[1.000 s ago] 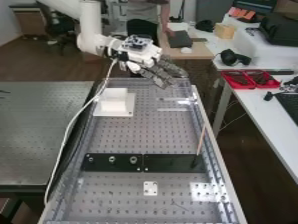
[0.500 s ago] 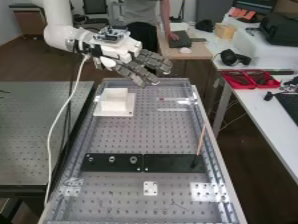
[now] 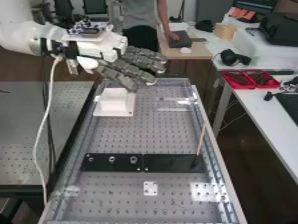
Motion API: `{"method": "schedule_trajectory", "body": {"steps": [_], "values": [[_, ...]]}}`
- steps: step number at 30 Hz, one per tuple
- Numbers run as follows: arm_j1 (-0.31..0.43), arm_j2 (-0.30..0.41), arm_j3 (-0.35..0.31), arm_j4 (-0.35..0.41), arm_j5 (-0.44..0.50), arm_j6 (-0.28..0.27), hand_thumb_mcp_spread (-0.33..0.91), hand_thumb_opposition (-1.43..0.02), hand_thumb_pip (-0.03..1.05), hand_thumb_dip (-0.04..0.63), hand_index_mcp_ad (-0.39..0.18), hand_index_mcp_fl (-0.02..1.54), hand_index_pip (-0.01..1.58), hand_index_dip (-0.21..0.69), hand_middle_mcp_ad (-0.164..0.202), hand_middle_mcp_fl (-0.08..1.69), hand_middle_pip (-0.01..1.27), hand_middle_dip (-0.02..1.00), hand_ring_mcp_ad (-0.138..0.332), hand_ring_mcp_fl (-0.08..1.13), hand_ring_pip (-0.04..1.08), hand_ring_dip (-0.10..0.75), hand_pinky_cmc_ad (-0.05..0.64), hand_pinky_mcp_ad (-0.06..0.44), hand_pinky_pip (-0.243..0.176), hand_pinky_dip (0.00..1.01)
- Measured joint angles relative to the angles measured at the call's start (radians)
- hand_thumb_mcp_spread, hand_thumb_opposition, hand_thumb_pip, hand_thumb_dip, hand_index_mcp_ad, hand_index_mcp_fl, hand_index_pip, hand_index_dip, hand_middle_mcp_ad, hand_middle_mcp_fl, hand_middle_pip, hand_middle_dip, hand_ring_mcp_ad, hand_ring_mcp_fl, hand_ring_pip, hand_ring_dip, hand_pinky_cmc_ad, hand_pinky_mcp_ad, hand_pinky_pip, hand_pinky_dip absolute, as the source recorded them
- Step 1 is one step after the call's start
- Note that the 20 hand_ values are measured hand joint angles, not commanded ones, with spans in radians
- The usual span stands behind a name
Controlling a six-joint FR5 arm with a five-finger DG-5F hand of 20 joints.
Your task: Grab the pcb board and place it in the clear container
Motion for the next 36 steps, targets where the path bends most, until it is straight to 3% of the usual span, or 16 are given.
{"method": "schedule_trajectory", "body": {"steps": [4,16,36], "values": [[-0.065,0.017,0.000,-0.006,-0.092,-0.035,0.32,-0.78,0.49,0.162,-0.066,0.07,0.12,0.126,0.044,0.00,0.14,0.13,0.225,0.00,0.10,0.028,0.351,0.244,-0.122,0.72],[-0.175,0.013,0.022,-0.028,-0.291,-0.061,0.31,-0.78,0.49,0.159,-0.068,0.07,0.10,0.126,0.044,0.01,0.14,0.13,0.215,0.00,0.09,0.028,0.363,0.265,-0.126,0.67],[-0.200,-0.014,0.050,-0.039,-0.353,-0.073,0.31,-0.78,0.49,0.155,-0.068,0.07,0.10,0.126,0.044,0.00,0.14,0.13,0.206,0.00,0.09,0.028,0.379,0.264,-0.127,0.65]]}}
